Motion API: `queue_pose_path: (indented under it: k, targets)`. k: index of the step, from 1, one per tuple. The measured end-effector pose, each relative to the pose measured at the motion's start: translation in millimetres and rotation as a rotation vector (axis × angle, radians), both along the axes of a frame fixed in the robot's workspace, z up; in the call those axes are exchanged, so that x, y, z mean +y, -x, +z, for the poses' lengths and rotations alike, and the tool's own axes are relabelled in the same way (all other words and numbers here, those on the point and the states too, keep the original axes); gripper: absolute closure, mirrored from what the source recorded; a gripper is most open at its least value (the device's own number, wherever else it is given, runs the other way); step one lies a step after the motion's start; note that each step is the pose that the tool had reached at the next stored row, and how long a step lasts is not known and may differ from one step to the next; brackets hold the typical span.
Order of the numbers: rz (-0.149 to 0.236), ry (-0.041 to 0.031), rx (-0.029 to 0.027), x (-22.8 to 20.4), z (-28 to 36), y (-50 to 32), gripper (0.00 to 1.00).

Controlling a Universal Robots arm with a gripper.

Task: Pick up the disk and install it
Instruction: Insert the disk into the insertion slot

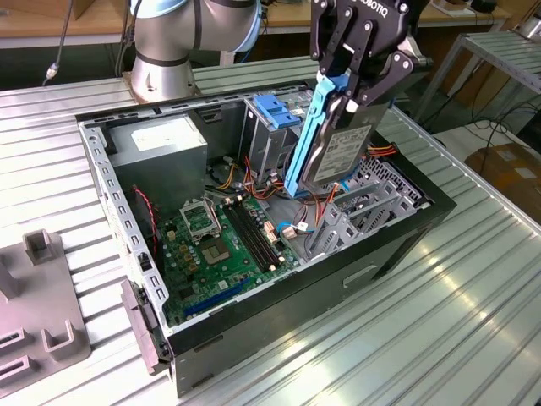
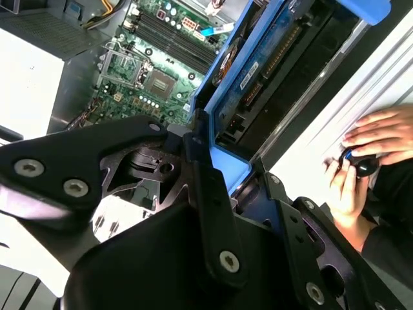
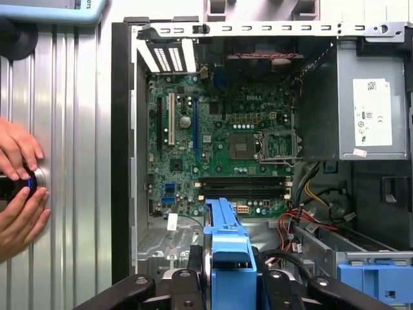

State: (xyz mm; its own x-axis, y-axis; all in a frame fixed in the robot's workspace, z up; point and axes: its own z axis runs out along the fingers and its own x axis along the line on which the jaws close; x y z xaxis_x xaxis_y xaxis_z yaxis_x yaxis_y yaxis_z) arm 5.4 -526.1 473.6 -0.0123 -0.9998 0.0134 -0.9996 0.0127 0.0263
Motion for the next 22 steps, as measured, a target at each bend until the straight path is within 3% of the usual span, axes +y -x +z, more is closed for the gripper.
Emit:
queue_pose_path:
  k: [5, 8, 10, 11, 14, 16, 18, 19, 21, 22]
  targets:
    - [0.000, 0.0001, -0.0051, 0.0, -1.6, -12.3, 0.63]
    - [0.000, 0.0002, -0.0277, -0.3, -2.5, -15.4, 0.63]
    - [0.000, -0.0002, -0.0358, -0.8, -3.7, -17.0, 0.63]
    - [0.000, 0.0002, -0.0359, -2.0, -4.4, -18.4, 0.63]
    - [-0.001, 0.0001, -0.0360, -11.4, -6.7, -24.8, 0.63]
    - [0.000, 0.0002, -0.0321, -13.4, -6.9, -36.8, 0.63]
    - [-0.001, 0.0001, -0.0281, -13.7, -7.1, -43.8, 0.63]
    - [0.000, 0.0000, -0.0170, -14.2, -7.4, -49.5, 0.63]
    - [0.000, 0.0001, -0.0085, -14.6, -7.5, -53.5, 0.63]
    - [0.000, 0.0001, -0.0069, -15.4, -7.6, -55.6, 0.63]
